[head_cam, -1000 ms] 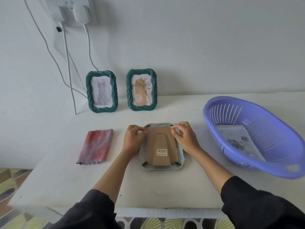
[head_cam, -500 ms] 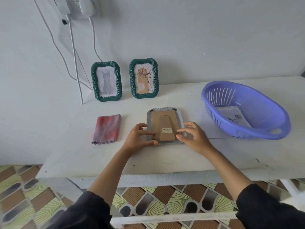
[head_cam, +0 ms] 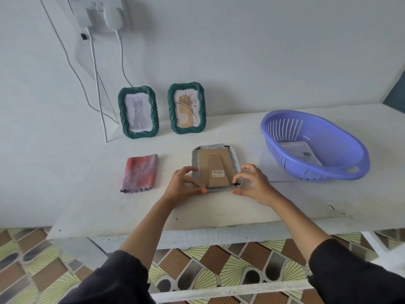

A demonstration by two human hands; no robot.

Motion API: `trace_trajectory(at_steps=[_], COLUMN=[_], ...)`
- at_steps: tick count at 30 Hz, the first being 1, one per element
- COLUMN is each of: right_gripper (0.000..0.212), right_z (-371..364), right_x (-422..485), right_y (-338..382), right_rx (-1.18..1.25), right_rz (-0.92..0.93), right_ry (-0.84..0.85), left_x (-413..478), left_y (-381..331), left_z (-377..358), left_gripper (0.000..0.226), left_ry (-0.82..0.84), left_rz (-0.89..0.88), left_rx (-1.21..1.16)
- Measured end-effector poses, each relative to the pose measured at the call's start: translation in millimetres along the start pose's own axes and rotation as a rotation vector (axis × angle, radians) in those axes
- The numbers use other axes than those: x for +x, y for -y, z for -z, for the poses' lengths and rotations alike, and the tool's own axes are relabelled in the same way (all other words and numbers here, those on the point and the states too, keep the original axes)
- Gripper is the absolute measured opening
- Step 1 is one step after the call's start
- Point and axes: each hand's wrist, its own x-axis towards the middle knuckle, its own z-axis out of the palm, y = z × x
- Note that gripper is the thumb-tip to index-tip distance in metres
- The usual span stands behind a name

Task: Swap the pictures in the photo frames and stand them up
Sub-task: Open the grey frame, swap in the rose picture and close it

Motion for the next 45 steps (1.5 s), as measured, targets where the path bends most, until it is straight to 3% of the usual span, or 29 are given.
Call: trace_trajectory(at_steps=[6,8,11,14,16,19,25,30,45], right_gripper=[0.018,0.014,0.026,0.024,0.019,0.022,0.03,0.028,0.029], right_z=[3.9,3.6,5.6,12.3,15.4,15.0,3.7,-6.7,-6.6], right_x=[-0.3,-0.3,0.5,5.0,14.7,38.3,67.3,64.0,62.4], right_y=[0.5,1.1,2.0,2.5,2.0,1.7,-1.3,-6.2,-9.4], right_rx=[-0.046,-0.059,-0.051,0.068,0.147,0.108,-0.03,-0.095,-0.104], right_rz=[0.022,0.049,0.067,0.016,-0.014,-0.049,-0.119,-0.105,-0.057], right_ry=[0.028,0.033,0.075,0.095,0.014,-0.119,-0.134,-0.253,-0.238], left_x=[5.2,7.0,9.3,16.4,26.2,40.3,51.0,52.8,61.1], left_y=[0.3,0.7,1.1,-1.8,-1.7,-3.3,-10.5,-18.3,-18.9], left_z=[2.2,1.9,1.4,-0.2,-3.2,-10.4,-19.2,-19.0,-18.4], left_gripper=[0.039,0.037,0.028,0.009,0.007,0.016,0.016,0.016,0.021], left_ry=[0.027,0.044,0.029,-0.159,-0.267,-0.3,-0.355,-0.357,-0.327], left_rz=[0.044,0.06,0.087,0.153,0.196,0.252,0.322,0.384,0.529], left_rx=[-0.016,-0.008,-0.095,-0.28,-0.158,0.0,0.086,0.025,-0.16])
